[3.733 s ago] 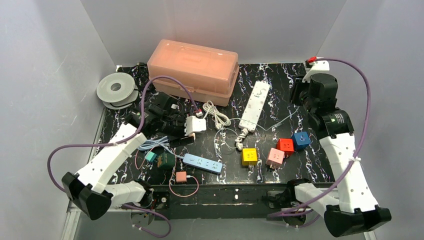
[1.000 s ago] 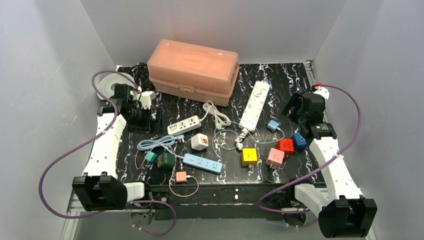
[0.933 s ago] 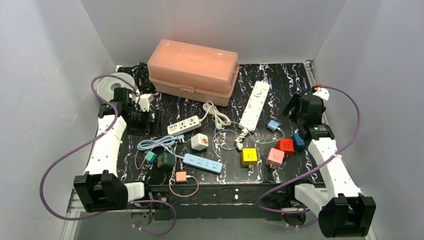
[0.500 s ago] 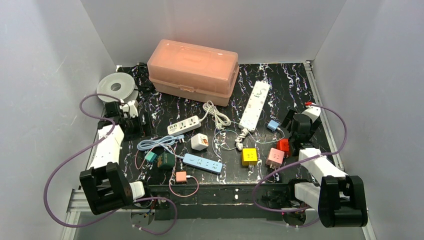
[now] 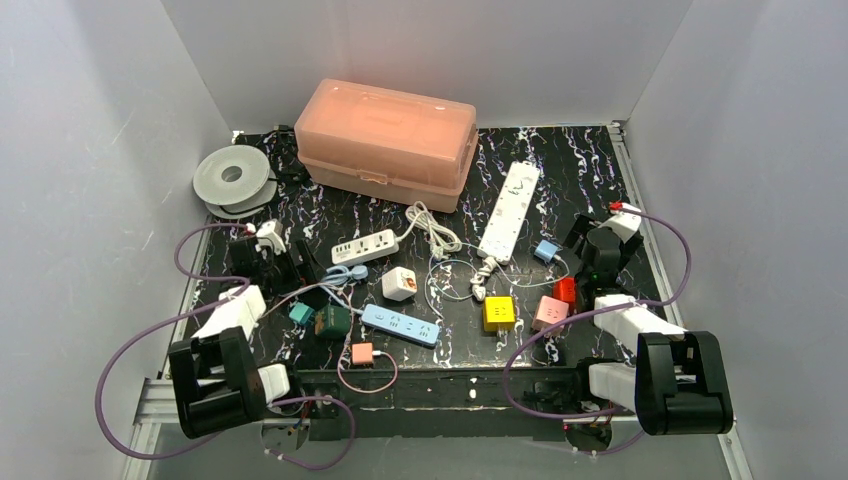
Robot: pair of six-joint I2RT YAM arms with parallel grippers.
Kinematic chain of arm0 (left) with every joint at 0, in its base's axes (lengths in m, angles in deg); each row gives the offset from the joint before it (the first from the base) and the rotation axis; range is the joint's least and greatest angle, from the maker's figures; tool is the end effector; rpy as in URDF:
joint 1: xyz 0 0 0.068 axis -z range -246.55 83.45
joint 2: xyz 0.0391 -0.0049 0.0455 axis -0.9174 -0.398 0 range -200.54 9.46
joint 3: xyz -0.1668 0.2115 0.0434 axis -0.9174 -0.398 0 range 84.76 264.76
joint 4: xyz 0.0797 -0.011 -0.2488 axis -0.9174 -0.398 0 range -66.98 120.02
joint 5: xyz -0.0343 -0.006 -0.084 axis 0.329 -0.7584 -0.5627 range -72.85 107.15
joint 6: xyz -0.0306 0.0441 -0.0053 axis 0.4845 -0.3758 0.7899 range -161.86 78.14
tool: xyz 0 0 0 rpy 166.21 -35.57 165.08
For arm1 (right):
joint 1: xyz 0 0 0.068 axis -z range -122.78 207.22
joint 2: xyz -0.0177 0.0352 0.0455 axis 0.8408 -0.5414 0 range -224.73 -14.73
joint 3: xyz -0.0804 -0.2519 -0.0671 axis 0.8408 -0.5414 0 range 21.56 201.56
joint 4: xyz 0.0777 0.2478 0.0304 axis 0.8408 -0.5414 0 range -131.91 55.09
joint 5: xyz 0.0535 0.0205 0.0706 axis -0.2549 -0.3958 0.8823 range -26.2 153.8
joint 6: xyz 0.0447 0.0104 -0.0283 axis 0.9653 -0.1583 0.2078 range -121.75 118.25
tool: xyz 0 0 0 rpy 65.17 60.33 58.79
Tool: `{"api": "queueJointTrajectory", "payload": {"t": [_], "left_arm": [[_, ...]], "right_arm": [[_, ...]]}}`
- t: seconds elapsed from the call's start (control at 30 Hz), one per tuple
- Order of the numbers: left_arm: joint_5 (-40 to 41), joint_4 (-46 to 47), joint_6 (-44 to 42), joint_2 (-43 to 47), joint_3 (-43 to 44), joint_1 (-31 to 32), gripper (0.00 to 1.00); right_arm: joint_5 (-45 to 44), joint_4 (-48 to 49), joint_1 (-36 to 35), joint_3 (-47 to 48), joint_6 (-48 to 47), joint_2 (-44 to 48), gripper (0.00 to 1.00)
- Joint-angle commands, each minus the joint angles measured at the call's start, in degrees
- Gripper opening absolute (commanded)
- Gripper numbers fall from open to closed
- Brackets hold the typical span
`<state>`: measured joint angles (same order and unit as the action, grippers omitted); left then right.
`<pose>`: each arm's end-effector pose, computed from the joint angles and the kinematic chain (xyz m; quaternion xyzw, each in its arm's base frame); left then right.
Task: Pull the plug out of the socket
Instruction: Reset both arms
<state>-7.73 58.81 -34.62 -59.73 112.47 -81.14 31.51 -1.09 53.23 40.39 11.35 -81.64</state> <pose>0.2489 0.0493 0.2196 -0.0123 0.7742 -0.1288 0.6195 0.2265 -0.0031 0.1885 0.2304 0.7423 -0.1294 0.6158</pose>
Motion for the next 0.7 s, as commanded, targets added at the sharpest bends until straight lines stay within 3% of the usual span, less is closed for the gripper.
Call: {"api": "queueJointTrajectory", "payload": {"t": [0.0, 0.37, 0.5, 0.53, 0.6, 0.67], "left_arm": [[3.6, 14.1, -1.2, -4.1, -7.3, 1.1, 0.98], [17.7, 33.2, -5.8, -10.8, -15.1, 10.9, 0.98], [17.9, 42.3, -6.6, -16.1, -17.5, 11.6, 0.98], [17.7, 40.8, -7.0, -15.6, -17.2, 12.1, 0.98], [17.4, 38.0, -8.5, -15.0, -16.3, 13.0, 0.98], [16.2, 35.1, -9.4, -15.9, -13.7, 13.2, 0.98]], "right_arm": [[2.9, 8.0, 0.3, -0.8, -5.8, -0.8, 0.92], [7.5, 19.3, 0.3, -4.8, -6.6, -3.5, 0.93], [23.9, 35.2, 0.3, -12.9, -12.8, -5.1, 0.93], [25.4, 41.2, 0.3, -15.3, -14.6, -7.2, 0.93], [20.3, 51.9, 0.3, -17.3, -13.9, -11.7, 0.93], [13.0, 46.0, 0.7, -14.9, -8.9, -9.4, 0.93]]}}
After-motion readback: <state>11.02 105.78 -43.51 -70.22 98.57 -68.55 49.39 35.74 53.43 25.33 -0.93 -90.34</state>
